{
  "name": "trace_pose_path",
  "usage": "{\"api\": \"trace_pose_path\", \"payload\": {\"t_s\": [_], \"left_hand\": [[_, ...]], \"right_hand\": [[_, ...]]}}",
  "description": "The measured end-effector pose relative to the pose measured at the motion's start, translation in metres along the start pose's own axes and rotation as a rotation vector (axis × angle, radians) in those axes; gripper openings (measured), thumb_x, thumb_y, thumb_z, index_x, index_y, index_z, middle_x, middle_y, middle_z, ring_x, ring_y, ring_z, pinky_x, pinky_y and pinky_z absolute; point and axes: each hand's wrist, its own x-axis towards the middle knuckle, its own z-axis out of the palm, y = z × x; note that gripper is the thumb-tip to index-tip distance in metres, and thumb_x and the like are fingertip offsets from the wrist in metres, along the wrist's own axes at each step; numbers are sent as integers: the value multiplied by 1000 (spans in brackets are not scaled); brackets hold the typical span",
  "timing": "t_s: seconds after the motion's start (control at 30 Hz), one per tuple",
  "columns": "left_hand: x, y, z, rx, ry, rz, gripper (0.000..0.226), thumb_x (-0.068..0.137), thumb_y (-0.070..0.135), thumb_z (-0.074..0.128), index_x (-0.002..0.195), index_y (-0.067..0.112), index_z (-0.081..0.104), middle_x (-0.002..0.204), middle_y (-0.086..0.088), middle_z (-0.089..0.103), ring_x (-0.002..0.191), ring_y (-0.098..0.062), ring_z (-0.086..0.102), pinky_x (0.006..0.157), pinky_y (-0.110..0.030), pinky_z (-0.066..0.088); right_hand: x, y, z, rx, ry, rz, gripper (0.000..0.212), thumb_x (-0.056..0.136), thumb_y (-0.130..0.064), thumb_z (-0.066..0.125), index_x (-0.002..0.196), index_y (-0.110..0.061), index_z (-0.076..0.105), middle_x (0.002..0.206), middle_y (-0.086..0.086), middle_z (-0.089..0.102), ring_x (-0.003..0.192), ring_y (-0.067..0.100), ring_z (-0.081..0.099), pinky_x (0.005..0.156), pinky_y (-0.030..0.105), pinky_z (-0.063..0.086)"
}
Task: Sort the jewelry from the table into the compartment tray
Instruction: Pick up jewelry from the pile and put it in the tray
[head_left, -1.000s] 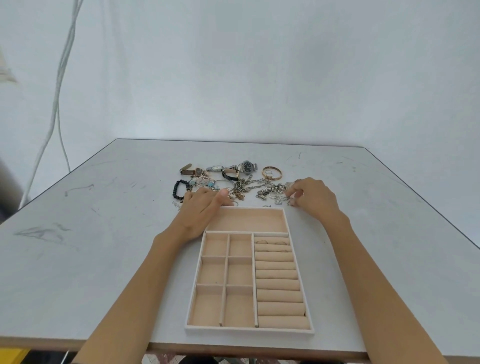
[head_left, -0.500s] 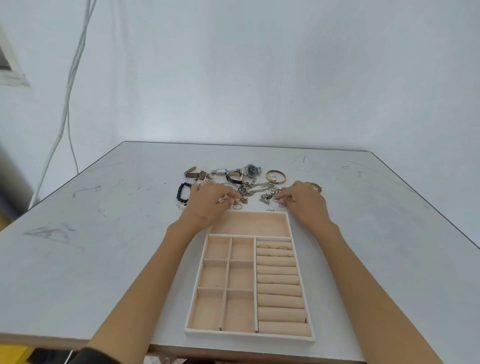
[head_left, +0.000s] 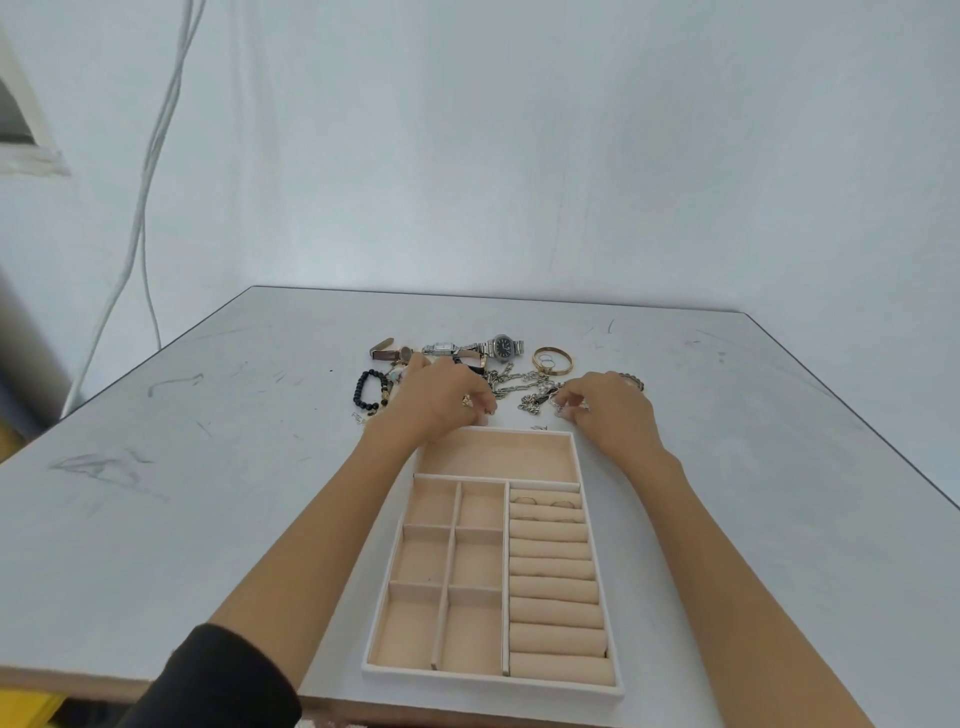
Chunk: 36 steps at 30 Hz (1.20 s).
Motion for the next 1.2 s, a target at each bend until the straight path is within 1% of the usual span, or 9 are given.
{"api": "trace_pose_path", "payload": {"t_s": [0.17,0.33,0.43,0.6,0.7,0.8,0.93,1.03,1.2], "left_hand": [[9,19,9,-49,-37,108,20,88,35,64,108,37,66,97,16,67,94,-6,52,84,-32,23],[22,34,13,-69,-131,168,20,89,40,62,108,37,66,92,16,60,90,-8,49,89,-34,28],[27,37,12,-64,-158,171,15,89,35,63,103,35,67,86,17,55,88,-9,49,92,-36,29],[29,40,12,-82,-197,116,11,89,23,60,91,32,66,88,17,58,86,-7,48,99,-38,26],[28,39,13,-119,-221,74,13,90,20,56,86,31,62,88,16,60,86,-9,51,93,-35,28],[25,37,12,-189,-215,36,10,93,20,51,91,27,58,89,12,61,86,-11,49,83,-29,30],[23,33,13,-271,-198,14,13,94,11,44,93,22,51,99,4,65,94,-17,55,88,-32,40],[23,28,17,-341,-161,1,15,95,9,46,94,22,54,92,6,62,94,-18,56,90,-36,45],[23,25,18,-382,-127,35,20,95,8,50,106,18,63,74,17,54,76,-11,49,74,-28,41]], "right_hand": [[-1,-2,3,-61,-16,-51,25,91,-16,55,103,-34,69,99,0,62,102,19,53,76,31,39],[-3,-2,3,-28,28,-60,19,88,-9,58,101,-22,60,101,-4,66,104,19,52,75,30,36],[-3,-3,3,-53,37,-85,21,86,-6,55,101,-20,59,102,-5,66,104,20,52,74,30,36],[-3,-2,3,-42,14,-89,30,83,1,48,101,-19,61,103,-2,65,104,21,53,74,31,38],[-2,0,2,15,5,-63,24,88,-9,53,108,-20,60,104,-3,65,105,20,52,78,31,38],[-2,-1,1,30,5,-54,21,87,-18,61,108,-22,61,102,-5,66,105,16,51,76,29,35],[-2,-1,3,28,41,-56,19,86,-16,60,103,-24,62,97,-5,66,101,16,53,73,29,37],[-3,0,4,26,50,-68,20,87,-15,57,103,-25,63,96,-4,66,98,17,54,71,29,36],[-3,0,4,16,106,-76,21,90,-13,50,104,-22,63,96,4,66,94,22,55,72,33,41]]}}
